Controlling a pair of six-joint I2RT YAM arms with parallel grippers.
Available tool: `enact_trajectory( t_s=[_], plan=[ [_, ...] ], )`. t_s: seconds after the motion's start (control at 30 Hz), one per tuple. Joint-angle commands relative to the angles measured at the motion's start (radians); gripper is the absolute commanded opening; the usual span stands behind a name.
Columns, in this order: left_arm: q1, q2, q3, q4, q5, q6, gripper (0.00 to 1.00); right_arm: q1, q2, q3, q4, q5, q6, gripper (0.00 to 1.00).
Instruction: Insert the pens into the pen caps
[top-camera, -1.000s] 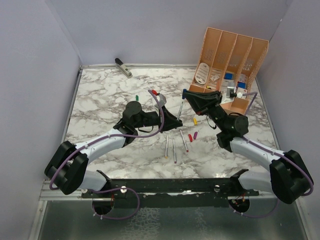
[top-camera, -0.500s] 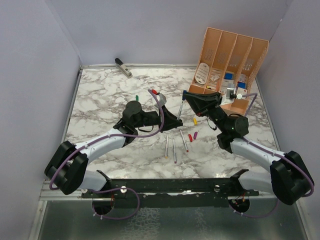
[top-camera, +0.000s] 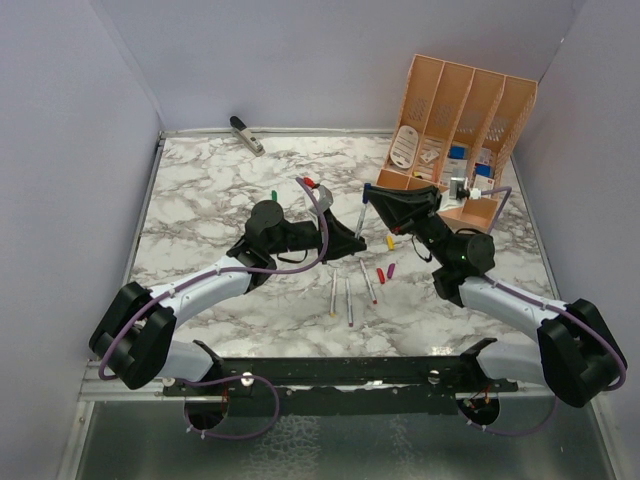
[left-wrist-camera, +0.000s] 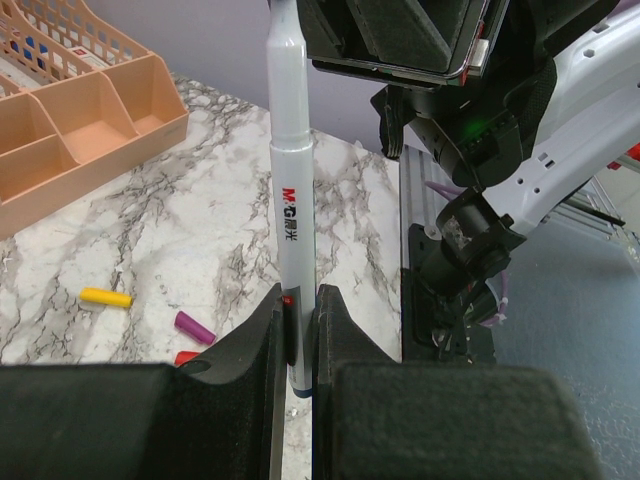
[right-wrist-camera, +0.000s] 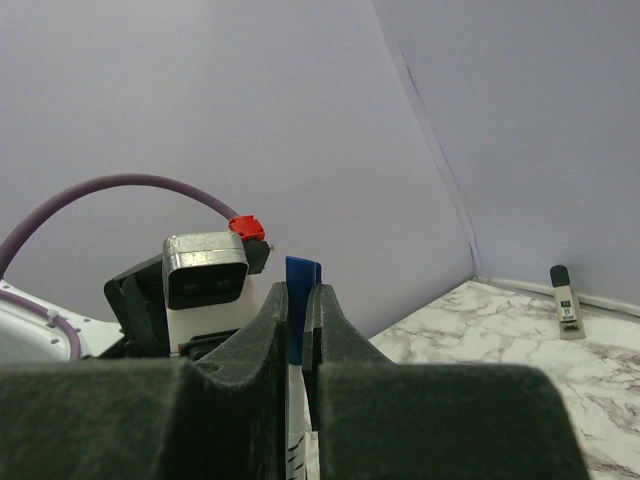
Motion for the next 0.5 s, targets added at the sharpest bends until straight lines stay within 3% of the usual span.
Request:
enact_trajectory(
  t_s=[0.0, 0.47],
  plan=[
    [-0.005, -0.002, 0.022, 0.031, -0.026, 0.008, 0.0, 0.008, 0.001, -0.016, 0.006, -0.022, 0.0, 0.01],
    [-0.005, -0.014, 0.022, 0.031, -0.091, 0.001, 0.0, 0.024, -0.025, -0.067, -0.062, -0.042, 0.002, 0.01]
  ],
)
